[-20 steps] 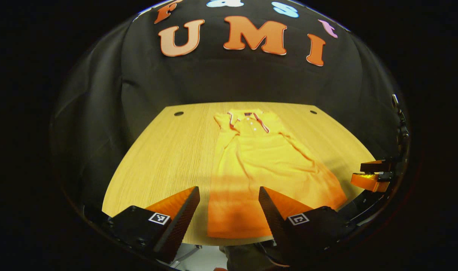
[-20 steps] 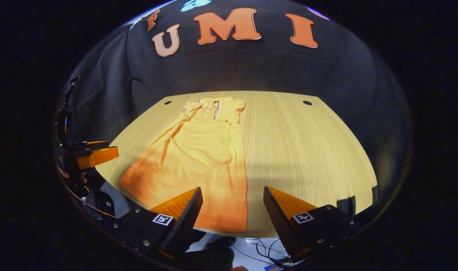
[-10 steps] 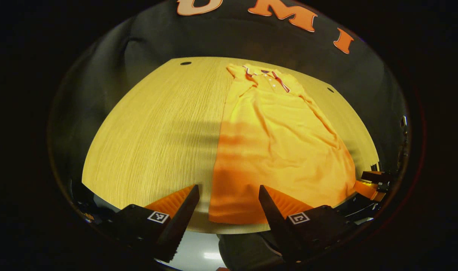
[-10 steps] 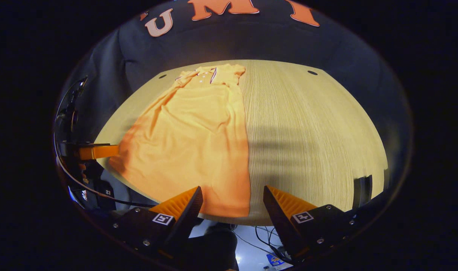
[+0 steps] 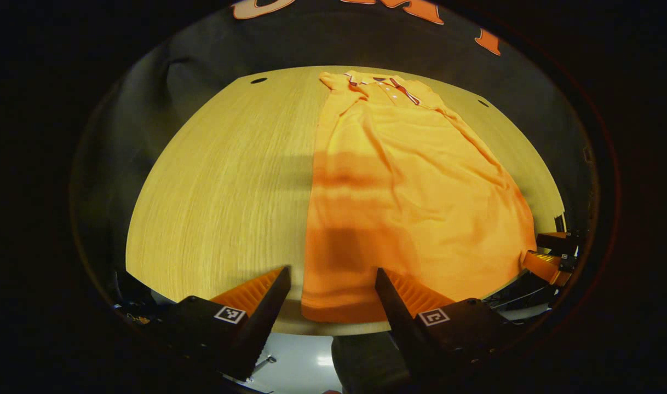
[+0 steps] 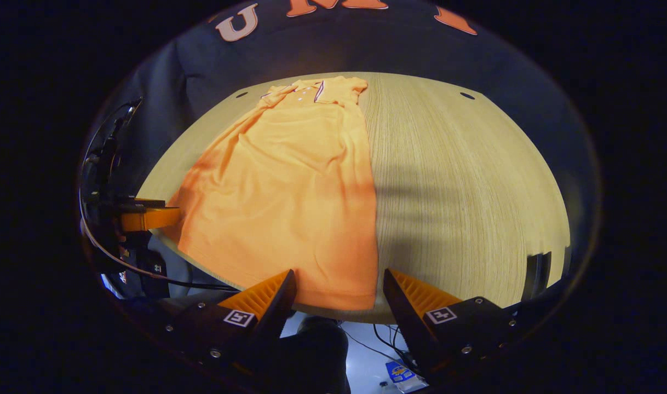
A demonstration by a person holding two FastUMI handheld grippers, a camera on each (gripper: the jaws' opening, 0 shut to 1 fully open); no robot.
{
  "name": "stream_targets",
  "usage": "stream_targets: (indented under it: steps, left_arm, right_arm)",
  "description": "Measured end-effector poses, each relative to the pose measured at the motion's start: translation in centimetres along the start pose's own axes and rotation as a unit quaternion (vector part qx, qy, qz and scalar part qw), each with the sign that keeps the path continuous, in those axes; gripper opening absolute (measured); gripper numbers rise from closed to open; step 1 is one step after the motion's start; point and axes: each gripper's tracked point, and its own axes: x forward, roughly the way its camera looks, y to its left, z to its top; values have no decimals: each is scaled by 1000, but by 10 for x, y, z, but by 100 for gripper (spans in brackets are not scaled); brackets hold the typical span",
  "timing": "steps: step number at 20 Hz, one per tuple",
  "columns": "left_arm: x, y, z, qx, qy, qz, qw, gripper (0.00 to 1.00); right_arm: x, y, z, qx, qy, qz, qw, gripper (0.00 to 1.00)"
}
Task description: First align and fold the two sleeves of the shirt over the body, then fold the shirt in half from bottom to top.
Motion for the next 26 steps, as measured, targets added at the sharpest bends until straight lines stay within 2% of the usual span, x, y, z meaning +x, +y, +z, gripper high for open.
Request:
stream_targets:
  steps: [1,2,4,5,7,8,9,10,11,12,13,14,16,21,23,26]
  left_arm:
    - [-1,-4,-4,-1,8,4,1000,99]
    - [-3,-6,-5,5,12,11,1000,93]
    - [-7,-8,-4,39,19,21,999,89]
    - [-8,-9,-4,55,22,24,998,89]
    - [-6,-22,-5,55,25,-1,998,87]
    - [-5,-26,-3,44,21,-10,999,63]
    - [-2,-28,-2,39,20,-14,999,51]
    - [2,-28,1,38,14,-16,999,37]
    - [1,-28,1,29,16,-22,999,27]
    - [0,-29,4,23,12,-28,999,7]
    - [1,-26,4,10,10,-34,999,7]
    - [0,-28,5,-1,5,-43,999,1]
    - [-4,-27,10,-29,-3,-54,998,1]
    - [-30,-17,53,-62,-42,-68,995,1]
    - [-38,-16,70,-64,-55,-68,994,1]
    - [-49,-21,95,-53,-72,-75,993,1]
  right_arm:
    - [1,1,-1,-12,3,-5,1000,98]
    - [2,0,-1,-29,8,-13,999,98]
    - [2,5,0,-40,10,-13,999,94]
    - [3,6,1,-33,13,-17,999,84]
    - [6,6,7,-19,14,-22,999,72]
    - [10,6,10,-7,10,-23,1000,55]
    - [11,9,14,5,6,-16,1000,49]
    - [9,12,15,29,5,-3,1000,26]
    - [13,21,15,53,7,29,998,15]
    - [17,32,13,85,16,66,994,16]
    - [12,30,16,125,12,76,989,15]
    - [15,31,17,147,10,88,985,6]
    - [13,35,14,148,15,101,984,6]
    - [-3,36,46,171,-13,138,975,6]
    - [-10,31,60,184,-23,143,972,6]
    - [-17,24,96,173,-63,139,973,6]
